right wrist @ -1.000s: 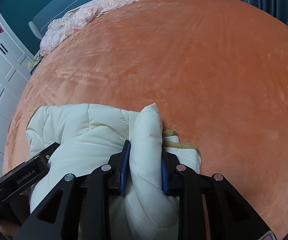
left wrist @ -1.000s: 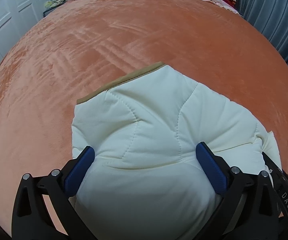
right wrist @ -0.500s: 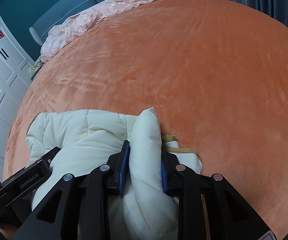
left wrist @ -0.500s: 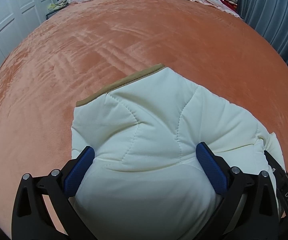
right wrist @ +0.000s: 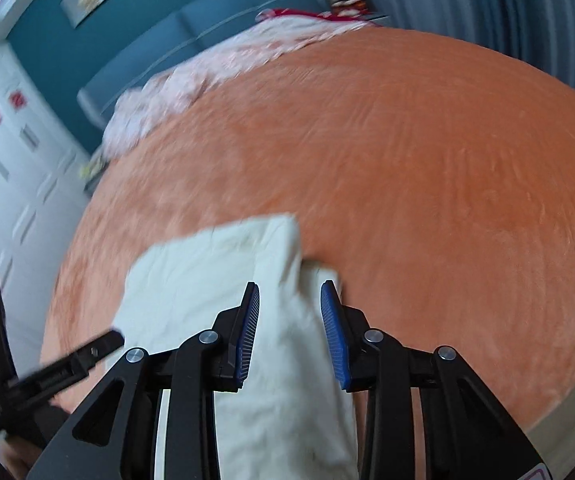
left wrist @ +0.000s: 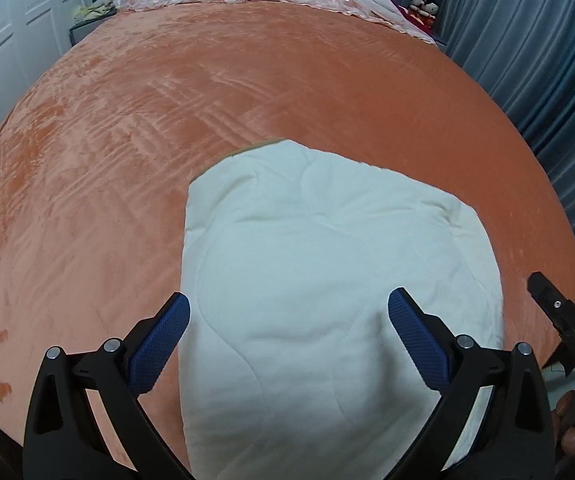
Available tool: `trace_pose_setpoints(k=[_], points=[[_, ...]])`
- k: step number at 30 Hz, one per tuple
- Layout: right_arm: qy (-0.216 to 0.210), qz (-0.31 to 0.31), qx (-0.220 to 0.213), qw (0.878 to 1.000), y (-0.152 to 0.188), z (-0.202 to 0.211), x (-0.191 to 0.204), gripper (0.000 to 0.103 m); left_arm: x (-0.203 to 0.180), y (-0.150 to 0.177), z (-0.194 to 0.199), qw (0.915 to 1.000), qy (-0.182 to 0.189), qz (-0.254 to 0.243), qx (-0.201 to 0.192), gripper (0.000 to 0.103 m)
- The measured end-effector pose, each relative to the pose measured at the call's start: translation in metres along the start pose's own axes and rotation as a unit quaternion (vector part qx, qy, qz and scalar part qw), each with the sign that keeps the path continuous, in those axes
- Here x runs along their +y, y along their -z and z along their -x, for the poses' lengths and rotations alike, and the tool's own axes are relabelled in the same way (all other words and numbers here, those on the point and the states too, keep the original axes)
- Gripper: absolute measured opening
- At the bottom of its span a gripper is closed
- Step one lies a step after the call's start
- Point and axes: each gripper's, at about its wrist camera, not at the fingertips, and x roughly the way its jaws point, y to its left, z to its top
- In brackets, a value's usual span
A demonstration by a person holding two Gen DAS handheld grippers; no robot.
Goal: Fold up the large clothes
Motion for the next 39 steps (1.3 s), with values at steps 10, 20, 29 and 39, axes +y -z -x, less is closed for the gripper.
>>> trace_pose_setpoints(k=[10, 20, 29, 39], points=[[0.005, -0.005, 0.069, 0.998, 0.042, -0.026, -0.002, 0.028, -0.013, 0.042, -0.006, 0.9992, -0.021, -0.031, 0.012, 0.098], [0.017, -0.009, 0.079, 0.997, 0.056, -0.055, -0.012, 0.027, -0.021, 0.053, -0.025, 0.9967, -0.055, -0.058, -0.009, 0.098], [0.024, 0.006, 0.072, 0.997, 0.058, -0.063, -0.009, 0.028, -0.023, 0.058, -0.034, 0.9949, -0.074, -0.062, -0.03, 0.098], [0.013, -0.039, 0.087, 0.995, 0.065, -0.032, -0.029, 0.08, -0.002, 0.057, -0.01, 0.9994, -0.03, -0.016, 0.006, 0.098]])
